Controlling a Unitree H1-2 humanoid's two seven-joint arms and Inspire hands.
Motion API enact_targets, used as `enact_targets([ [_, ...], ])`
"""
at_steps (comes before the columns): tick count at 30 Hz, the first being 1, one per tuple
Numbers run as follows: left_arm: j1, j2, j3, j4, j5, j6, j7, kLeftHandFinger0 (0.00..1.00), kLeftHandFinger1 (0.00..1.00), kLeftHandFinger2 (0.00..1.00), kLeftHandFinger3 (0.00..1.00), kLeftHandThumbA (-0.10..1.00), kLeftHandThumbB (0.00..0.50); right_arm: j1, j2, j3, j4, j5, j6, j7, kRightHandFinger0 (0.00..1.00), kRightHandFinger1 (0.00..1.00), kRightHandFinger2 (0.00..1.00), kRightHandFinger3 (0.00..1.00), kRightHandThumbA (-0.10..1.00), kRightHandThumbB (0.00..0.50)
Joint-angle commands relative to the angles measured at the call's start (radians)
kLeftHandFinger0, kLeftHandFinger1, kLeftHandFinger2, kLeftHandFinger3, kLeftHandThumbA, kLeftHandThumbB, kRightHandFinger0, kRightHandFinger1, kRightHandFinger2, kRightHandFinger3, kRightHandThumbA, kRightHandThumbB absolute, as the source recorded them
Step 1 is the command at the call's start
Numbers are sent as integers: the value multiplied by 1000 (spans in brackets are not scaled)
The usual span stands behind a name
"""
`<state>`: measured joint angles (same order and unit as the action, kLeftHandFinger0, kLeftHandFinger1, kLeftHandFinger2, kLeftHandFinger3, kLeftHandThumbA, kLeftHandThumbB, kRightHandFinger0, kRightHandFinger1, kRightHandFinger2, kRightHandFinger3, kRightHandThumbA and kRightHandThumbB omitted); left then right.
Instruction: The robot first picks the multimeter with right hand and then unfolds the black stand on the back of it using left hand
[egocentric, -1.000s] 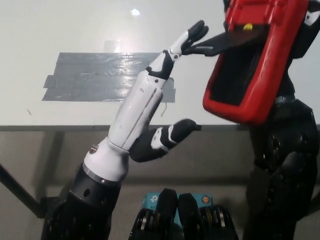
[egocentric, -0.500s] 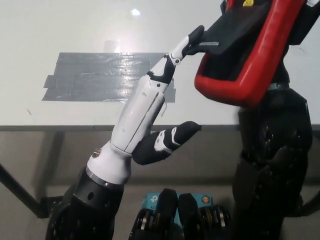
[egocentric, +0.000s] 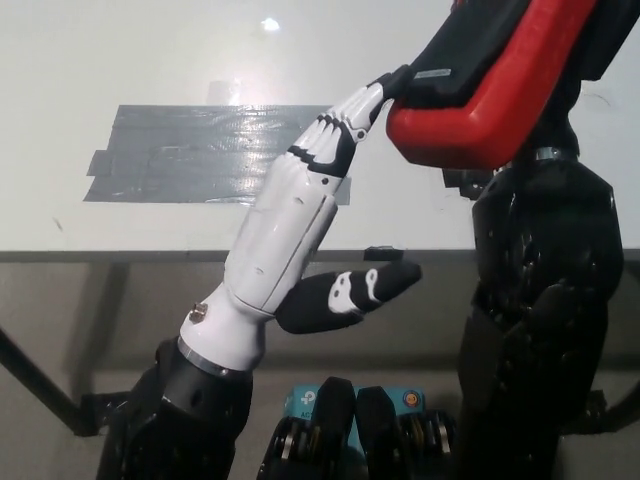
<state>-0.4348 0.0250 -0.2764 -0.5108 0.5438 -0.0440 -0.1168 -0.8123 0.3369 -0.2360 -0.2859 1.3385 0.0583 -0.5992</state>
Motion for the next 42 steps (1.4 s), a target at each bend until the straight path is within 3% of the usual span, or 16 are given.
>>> enact_targets([
  [1,-14,33,-32,9,290,-179,120,1000,1000,1000,1000,1000,408,-112,43,24,-53,-83,-63,-54,0,363,692,1000,-100,0],
  [6,-34,74,-49,33,407,-228,170,1000,1000,1000,1000,1000,460,-119,42,26,-45,-99,-65,-57,0,347,678,1000,-100,0],
  [14,-24,95,-68,63,431,-258,206,1000,1000,1000,1000,1000,459,-96,35,26,-46,-88,-47,-51,0,347,678,1000,-100,8],
  [17,-11,83,-53,47,407,-233,201,1000,1000,1000,1000,1000,459,-117,42,1,-60,-64,-76,-95,0,323,704,1000,-100,43],
  [18,-9,80,-43,38,400,-227,203,1000,1000,1000,1000,1000,454,-128,40,-4,-70,-80,-79,-132,0,314,745,1000,-100,52],
  [19,-8,77,-34,36,391,-227,212,1000,1000,1000,1000,1000,451,-138,37,-7,-72,-107,-82,-154,0,292,735,1000,-100,45],
  [20,-4,76,-27,33,381,-226,213,1000,1000,1000,1000,1000,450,-134,26,-5,-73,-105,-73,-147,0,270,711,1000,-100,4],
  [22,14,78,-15,20,367,-225,219,1000,1000,1000,1000,1000,437,-117,5,-6,-62,-81,-63,-116,0,270,697,1000,-100,0],
  [24,26,83,-4,10,352,-229,219,1000,1000,1000,1000,1000,430,-117,-1,-21,-39,-56,-72,-101,0,268,698,1000,-100,2],
  [29,61,92,31,-19,325,-247,220,1000,1000,1000,1000,1000,411,-126,-20,-58,17,-33,-83,-91,0,252,673,1000,-100,66],
  [35,127,80,53,-66,285,-273,228,1000,1000,1000,1000,1000,399,-137,-54,-106,112,-5,-84,-63,0,211,653,1000,-100,48],
  [41,204,84,63,-112,268,-309,217,1000,1000,1000,1000,1000,373,-160,-132,-167,298,-5,-70,11,0,219,602,1000,-100,23],
  [42,215,85,67,-115,264,-316,218,1000,1000,1000,1000,1000,363,-172,-148,-175,334,-10,-69,24,0,292,618,1000,-100,20],
])
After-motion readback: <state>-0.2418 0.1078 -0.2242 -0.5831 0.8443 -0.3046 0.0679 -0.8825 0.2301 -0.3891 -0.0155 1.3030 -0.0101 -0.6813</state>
